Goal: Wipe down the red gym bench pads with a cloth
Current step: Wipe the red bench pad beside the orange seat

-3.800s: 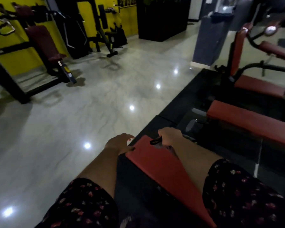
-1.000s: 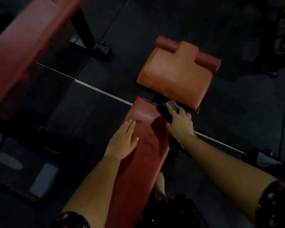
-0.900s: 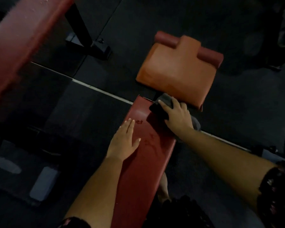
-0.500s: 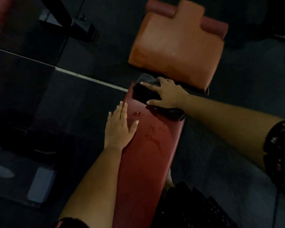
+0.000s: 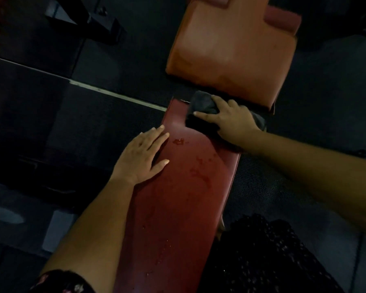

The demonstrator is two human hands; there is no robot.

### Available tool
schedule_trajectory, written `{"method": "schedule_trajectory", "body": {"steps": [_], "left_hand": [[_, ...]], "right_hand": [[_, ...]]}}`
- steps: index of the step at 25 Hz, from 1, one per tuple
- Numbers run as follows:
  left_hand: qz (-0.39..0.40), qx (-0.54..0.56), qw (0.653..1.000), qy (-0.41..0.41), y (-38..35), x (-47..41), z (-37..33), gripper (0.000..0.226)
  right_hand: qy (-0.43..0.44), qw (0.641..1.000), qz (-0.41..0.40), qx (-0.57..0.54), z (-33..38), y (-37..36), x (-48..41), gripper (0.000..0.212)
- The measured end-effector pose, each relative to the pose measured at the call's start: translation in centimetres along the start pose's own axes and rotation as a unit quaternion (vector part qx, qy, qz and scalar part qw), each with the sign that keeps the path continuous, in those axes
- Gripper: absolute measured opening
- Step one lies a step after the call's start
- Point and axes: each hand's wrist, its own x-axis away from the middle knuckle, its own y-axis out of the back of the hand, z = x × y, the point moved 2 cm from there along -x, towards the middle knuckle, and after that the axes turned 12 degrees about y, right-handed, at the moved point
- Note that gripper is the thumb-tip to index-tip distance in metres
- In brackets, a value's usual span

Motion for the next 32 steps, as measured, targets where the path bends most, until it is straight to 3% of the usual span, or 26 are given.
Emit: {"method": "schedule_trajectory", "body": {"steps": [4, 8, 17, 21, 24, 28, 32], "left_hand": [[0.012, -0.025, 0.996, -0.086, -0.3, 0.7, 0.7, 0.066], [0.009, 0.01, 0.998, -0.064, -0.5, 0.9, 0.3, 0.066], [0.009, 0.058, 0.998, -0.034, -1.0, 1.1, -0.8, 0.064], [-0.006, 0.081, 0.997, -0.013, -0.9, 1.5, -1.6, 0.062], [-0.021, 0.097, 0.995, 0.015, -1.1, 2.5, -2.3, 0.064], [-0.022, 0.203, 0.968, 0.145, -1.8, 4.0, -3.6, 0.068], [-0.006, 0.157, 0.978, 0.137, -1.9, 4.4, -3.7, 0.07]], "right_hand": [[-0.096, 0.995, 0.03, -0.026, -1.8, -2.8, 8.4, 0.085], [-0.147, 0.988, 0.022, -0.039, -0.1, -2.8, 8.5, 0.078], [0.031, 0.999, -0.015, -0.01, 3.5, 3.3, -6.3, 0.059], [0.081, 0.997, -0.002, 0.019, 4.0, 3.0, -5.2, 0.058], [0.02, 1.0, 0.004, -0.017, 1.7, 0.6, 1.1, 0.067], [-0.092, 0.995, 0.02, -0.037, 0.0, -2.5, 10.1, 0.075], [-0.129, 0.99, 0.023, -0.056, 1.4, -2.6, 11.1, 0.076]]}}
